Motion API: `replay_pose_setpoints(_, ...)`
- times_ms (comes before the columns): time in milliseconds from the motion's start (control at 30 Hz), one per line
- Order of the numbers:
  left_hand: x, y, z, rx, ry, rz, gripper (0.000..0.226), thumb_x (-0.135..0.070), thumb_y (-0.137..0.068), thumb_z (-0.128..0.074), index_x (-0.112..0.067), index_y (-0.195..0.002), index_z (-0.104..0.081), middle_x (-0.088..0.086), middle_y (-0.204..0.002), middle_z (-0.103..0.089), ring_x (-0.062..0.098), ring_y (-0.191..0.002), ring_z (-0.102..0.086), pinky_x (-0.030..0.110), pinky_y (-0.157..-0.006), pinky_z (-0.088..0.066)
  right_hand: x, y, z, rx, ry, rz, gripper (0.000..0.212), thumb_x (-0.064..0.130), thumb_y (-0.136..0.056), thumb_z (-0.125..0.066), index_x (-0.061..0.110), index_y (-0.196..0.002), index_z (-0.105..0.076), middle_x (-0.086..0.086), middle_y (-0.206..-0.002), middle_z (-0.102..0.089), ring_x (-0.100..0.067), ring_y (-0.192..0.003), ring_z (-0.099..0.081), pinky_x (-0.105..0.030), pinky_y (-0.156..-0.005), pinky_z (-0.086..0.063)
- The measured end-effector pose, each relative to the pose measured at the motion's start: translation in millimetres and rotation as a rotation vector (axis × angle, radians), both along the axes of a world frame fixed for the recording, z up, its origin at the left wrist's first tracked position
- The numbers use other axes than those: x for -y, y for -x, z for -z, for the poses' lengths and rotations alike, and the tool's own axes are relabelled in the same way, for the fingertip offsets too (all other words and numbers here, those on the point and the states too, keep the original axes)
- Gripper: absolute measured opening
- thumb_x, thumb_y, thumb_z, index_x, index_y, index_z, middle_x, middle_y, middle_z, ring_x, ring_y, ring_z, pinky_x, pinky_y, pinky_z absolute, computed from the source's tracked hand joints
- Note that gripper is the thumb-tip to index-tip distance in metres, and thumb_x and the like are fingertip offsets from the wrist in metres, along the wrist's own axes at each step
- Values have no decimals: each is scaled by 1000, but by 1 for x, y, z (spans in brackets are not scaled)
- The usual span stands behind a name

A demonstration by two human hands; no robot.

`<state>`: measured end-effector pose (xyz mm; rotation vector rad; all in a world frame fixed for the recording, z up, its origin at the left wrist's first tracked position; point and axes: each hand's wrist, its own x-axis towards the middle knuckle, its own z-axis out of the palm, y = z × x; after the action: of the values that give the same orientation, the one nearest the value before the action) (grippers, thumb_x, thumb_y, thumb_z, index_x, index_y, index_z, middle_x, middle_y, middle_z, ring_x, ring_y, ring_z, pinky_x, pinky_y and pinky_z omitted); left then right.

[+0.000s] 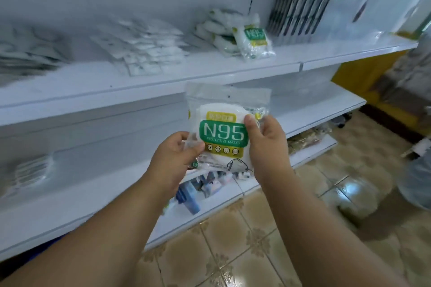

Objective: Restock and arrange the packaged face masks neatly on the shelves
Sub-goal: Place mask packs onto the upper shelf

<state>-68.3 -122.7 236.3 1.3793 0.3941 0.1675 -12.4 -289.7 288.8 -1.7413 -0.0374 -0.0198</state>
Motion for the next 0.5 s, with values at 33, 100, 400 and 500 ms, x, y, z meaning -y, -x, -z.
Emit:
replay_pose_setpoints(33,1,-14,-9,31,-50,-5,8,-15,-92,-70,-17,-100,-67,5,-95,-77,25,-89,-73,46,-85,-57,0,-9,-12,54,-4,49,38,42,-97,-59,14,-77,-43,-7,-75,-52,-16,-62,-54,-38,-56,-52)
replay_pose_setpoints(100,1,-42,-29,87,-134,-7,8,-25,-90,-73,-21,-96,-69,0,-93,-77,20,-89,-72,42,-83,-54,1,-29,-31,112,-24,139,38,42,-97,-58,13,-77,-42,-6,-75,-53,-14,-61,-55,-33,-52,-50)
replay_pose_setpoints(400,4,-158,-103,175,-164,-17,34,-29,-84,-79,-23,-115,-66,2,-110,-75,20,-98,-73,49,-89,-59,9,-139,-91,106,-59,88,22,38,-99,-58,17,-92,-56,-9,-88,-72,-28,-75,-73,-48,-63,-62)
replay_pose_setpoints(500,4,-202,-114,165,-279,-161,31,-35,-82,-79,-26,-109,-67,0,-107,-74,18,-94,-73,47,-85,-60,11,-188,-95,32,-76,-39,21,22,-98,-58,26,-117,-50,3,-97,-70,-17,-81,-71,-40,-67,-61)
